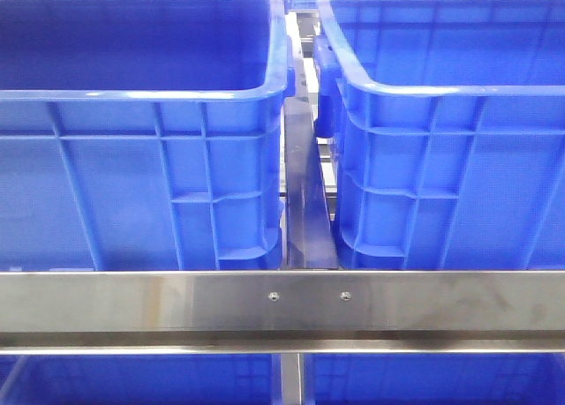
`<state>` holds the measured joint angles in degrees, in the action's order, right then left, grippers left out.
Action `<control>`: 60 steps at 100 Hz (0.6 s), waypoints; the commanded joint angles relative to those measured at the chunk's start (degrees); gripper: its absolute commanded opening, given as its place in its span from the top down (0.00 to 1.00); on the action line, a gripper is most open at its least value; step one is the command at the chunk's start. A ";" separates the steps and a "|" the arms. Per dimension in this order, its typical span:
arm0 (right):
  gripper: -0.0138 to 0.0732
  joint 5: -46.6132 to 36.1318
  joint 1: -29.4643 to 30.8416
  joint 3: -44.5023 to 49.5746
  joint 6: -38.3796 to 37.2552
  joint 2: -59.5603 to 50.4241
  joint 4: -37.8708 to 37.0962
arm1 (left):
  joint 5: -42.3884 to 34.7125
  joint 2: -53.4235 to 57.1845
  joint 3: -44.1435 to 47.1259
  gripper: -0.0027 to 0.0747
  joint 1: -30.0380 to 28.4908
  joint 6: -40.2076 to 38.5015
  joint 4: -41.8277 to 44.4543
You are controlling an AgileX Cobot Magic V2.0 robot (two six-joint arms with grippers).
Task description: Pick red and yellow buttons and place in box
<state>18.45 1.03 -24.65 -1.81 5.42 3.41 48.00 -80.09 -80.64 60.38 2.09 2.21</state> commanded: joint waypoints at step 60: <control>0.74 23.17 -0.13 -21.25 0.00 24.71 15.86 | -3.42 1.96 -2.02 0.99 0.55 0.09 -0.06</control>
<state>44.06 1.03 -43.84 -1.95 28.52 17.74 48.13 -80.09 -80.64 60.38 2.09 2.21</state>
